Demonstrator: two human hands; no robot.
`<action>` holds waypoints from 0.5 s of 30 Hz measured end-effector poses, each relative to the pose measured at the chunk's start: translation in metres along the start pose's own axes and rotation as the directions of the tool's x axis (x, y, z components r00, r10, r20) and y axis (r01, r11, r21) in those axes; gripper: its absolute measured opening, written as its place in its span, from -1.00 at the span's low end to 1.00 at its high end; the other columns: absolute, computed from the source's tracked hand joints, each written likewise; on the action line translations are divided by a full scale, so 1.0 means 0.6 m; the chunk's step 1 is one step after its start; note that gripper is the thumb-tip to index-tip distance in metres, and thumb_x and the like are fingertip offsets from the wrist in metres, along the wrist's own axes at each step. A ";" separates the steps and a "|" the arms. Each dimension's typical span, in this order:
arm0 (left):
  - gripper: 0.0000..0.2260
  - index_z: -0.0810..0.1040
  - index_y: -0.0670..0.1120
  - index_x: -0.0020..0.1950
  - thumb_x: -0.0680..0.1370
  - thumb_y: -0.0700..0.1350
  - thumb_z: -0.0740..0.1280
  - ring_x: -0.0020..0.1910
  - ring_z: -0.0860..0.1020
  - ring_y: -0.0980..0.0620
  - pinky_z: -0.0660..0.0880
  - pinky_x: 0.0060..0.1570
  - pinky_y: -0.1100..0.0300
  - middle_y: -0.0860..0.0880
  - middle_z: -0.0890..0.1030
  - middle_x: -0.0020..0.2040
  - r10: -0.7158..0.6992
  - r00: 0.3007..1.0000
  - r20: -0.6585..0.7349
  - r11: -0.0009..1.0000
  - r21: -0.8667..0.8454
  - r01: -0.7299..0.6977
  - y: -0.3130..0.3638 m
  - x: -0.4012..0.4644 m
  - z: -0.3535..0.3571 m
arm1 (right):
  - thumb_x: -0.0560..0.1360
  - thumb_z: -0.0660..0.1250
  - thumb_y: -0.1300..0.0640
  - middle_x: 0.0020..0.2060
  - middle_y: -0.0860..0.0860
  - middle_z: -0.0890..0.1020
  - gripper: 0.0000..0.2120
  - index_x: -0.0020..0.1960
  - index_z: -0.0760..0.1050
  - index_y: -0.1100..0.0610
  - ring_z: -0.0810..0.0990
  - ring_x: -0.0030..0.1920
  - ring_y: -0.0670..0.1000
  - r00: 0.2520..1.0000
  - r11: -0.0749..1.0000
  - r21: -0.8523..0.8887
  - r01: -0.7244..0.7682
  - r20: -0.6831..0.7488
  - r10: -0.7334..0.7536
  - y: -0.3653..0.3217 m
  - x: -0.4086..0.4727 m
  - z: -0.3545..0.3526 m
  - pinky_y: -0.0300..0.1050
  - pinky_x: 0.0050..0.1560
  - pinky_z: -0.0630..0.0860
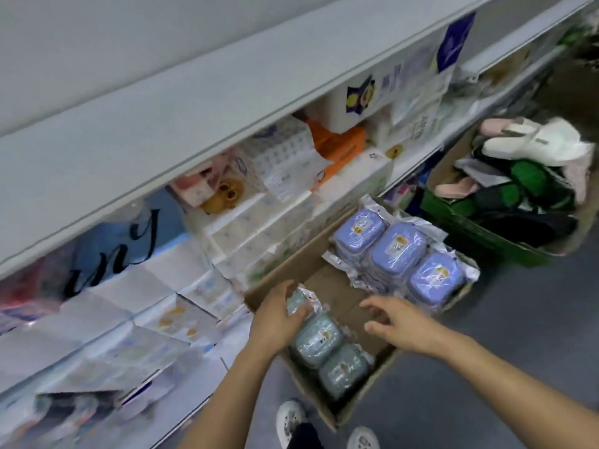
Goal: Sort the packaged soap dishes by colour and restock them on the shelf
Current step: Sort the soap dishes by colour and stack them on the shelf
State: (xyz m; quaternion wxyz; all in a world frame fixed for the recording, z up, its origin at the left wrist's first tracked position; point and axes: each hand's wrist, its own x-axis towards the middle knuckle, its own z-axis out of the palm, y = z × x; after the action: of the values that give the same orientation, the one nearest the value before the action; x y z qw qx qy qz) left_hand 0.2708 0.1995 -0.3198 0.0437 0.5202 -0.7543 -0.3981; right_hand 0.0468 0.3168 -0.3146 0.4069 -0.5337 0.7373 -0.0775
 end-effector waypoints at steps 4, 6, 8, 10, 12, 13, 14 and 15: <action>-0.43 0.28 -0.12 0.52 0.57 0.01 0.36 0.39 0.43 -0.05 0.35 0.33 0.15 -0.11 0.41 0.45 -0.164 0.977 0.134 0.984 0.097 0.152 -0.058 0.088 0.040 | 0.48 0.40 -0.01 0.15 0.00 0.61 -0.52 0.35 0.44 0.08 0.58 0.11 -0.04 0.982 0.987 0.086 -0.133 0.148 0.120 0.051 0.067 0.069 -0.08 0.21 0.49; -0.44 0.29 -0.15 0.51 0.57 0.00 0.35 0.36 0.46 -0.09 0.37 0.34 0.10 -0.14 0.43 0.43 -0.212 0.962 0.170 0.972 0.141 0.189 -0.092 0.137 0.064 | 0.47 0.41 -0.01 0.07 0.01 0.64 -0.59 0.26 0.50 0.11 0.61 0.04 -0.03 0.967 0.971 0.121 -0.204 0.179 0.181 0.072 0.107 0.102 -0.07 0.14 0.53; -0.47 0.33 -0.14 0.49 0.57 -0.01 0.35 0.31 0.49 -0.12 0.40 0.32 0.05 -0.17 0.48 0.38 -0.248 0.951 0.184 0.960 0.182 0.215 -0.126 0.178 0.093 | 0.47 0.41 0.01 -0.01 -0.01 0.65 -0.69 0.17 0.53 0.09 0.62 -0.08 -0.08 0.950 0.949 0.180 -0.258 0.224 0.215 0.085 0.146 0.133 -0.17 -0.05 0.57; -0.48 0.28 -0.15 0.50 0.58 -0.04 0.32 0.34 0.44 -0.16 0.35 0.34 0.04 -0.20 0.46 0.38 -0.260 0.942 0.213 0.946 0.254 0.204 -0.156 0.211 0.123 | 0.46 0.44 0.03 -0.02 -0.03 0.60 -0.69 0.14 0.47 0.09 0.59 -0.12 -0.09 0.936 0.922 0.241 -0.302 0.258 0.239 0.095 0.185 0.164 -0.25 -0.16 0.52; -0.45 0.15 -0.18 0.55 0.62 -0.07 0.26 0.43 0.32 -0.20 0.26 0.39 0.07 -0.23 0.34 0.46 -0.287 0.917 0.275 0.917 0.356 0.180 -0.181 0.241 0.153 | 0.39 0.51 0.02 0.10 -0.03 0.57 -0.48 0.28 0.42 0.03 0.59 0.05 -0.04 0.933 0.867 0.375 -0.328 0.269 0.237 0.106 0.222 0.198 -0.15 0.03 0.56; -0.44 0.10 -0.19 0.56 0.64 -0.06 0.23 0.46 0.27 -0.21 0.21 0.42 0.06 -0.23 0.27 0.49 -0.302 0.903 0.305 0.902 0.399 0.167 -0.189 0.254 0.167 | 0.33 0.55 -0.01 0.18 -0.03 0.56 -0.37 0.34 0.41 0.02 0.57 0.15 -0.02 0.932 0.830 0.441 -0.342 0.271 0.239 0.111 0.238 0.214 -0.07 0.16 0.55; -0.43 0.08 -0.18 0.57 0.64 -0.02 0.21 0.48 0.24 -0.21 0.18 0.45 0.05 -0.23 0.23 0.51 -0.312 0.890 0.333 0.888 0.435 0.148 -0.196 0.265 0.181 | 0.26 0.58 -0.05 0.23 -0.05 0.55 -0.27 0.37 0.40 -0.01 0.55 0.21 -0.02 0.930 0.797 0.491 -0.352 0.275 0.242 0.114 0.249 0.230 -0.02 0.24 0.51; -0.43 0.11 -0.15 0.57 0.64 0.02 0.21 0.48 0.24 -0.21 0.18 0.46 0.02 -0.22 0.23 0.51 -0.316 0.881 0.351 0.876 0.465 0.129 -0.202 0.274 0.192 | 0.19 0.59 -0.09 0.23 -0.08 0.56 -0.21 0.36 0.41 -0.08 0.54 0.23 -0.04 0.929 0.779 0.515 -0.358 0.281 0.241 0.120 0.258 0.248 0.00 0.28 0.49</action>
State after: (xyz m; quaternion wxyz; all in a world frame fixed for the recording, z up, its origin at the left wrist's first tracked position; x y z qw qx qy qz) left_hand 0.2316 0.1115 -0.5339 -0.2806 0.5050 -0.7480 -0.3266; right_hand 0.0812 0.2630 -0.5319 0.6232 -0.2719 0.7135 -0.1693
